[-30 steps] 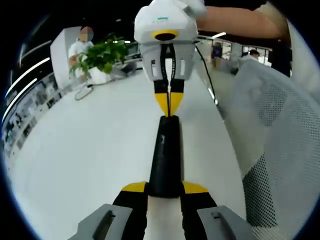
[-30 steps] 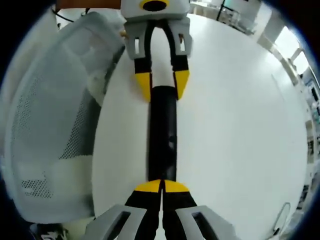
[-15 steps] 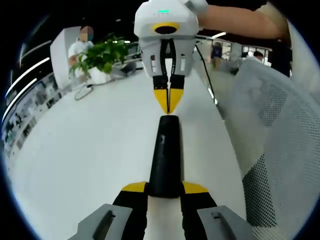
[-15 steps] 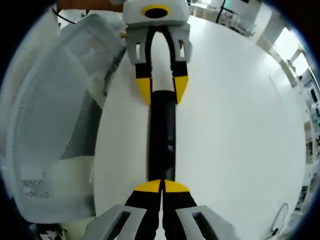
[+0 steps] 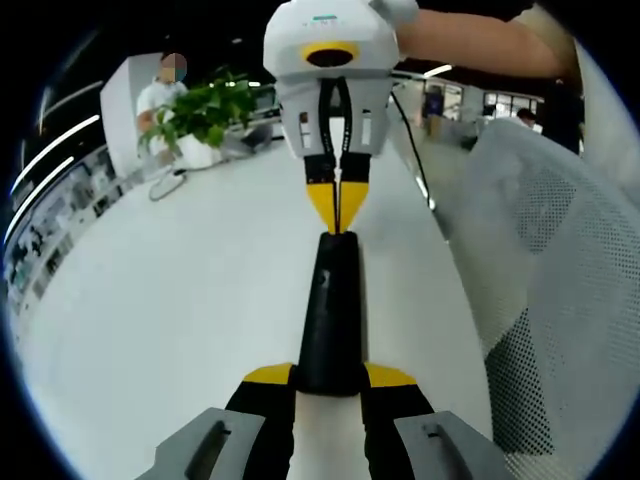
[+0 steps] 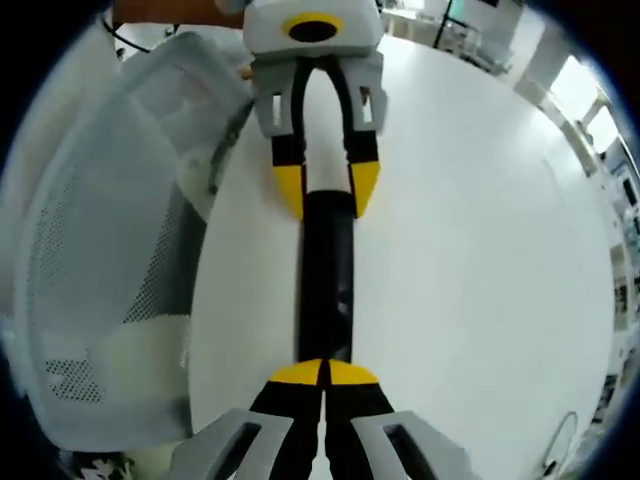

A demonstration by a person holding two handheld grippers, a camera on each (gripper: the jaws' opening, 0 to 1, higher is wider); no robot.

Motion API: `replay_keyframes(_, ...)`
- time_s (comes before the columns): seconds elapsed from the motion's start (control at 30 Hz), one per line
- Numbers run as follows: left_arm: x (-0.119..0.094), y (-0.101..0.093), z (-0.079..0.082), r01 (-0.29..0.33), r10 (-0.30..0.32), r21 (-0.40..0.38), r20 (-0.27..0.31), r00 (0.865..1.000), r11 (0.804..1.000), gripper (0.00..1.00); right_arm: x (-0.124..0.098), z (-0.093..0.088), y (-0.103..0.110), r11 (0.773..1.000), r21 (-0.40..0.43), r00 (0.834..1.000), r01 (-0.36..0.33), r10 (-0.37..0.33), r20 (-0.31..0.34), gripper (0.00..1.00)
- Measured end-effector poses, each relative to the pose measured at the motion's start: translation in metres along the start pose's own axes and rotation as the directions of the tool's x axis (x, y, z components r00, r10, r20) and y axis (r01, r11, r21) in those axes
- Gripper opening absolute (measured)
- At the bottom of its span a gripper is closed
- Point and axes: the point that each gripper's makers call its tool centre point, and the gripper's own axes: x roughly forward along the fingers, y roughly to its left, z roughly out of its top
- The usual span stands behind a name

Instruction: Press the specified remote control buttons in sequence, fully releasing each button before pressing the next.

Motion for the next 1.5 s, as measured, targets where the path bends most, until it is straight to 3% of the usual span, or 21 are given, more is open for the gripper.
replay_keyframes(1.5, -0.0010, -0.0002, 0.0003, -0.001, 0.001, 0.003, -0.002, 1.000, 1.000, 0.24, 0.0080, -0.0022, -0.0013, 1.000, -0.003, 0.999, -0.014, 0.014, -0.035, 0.00)
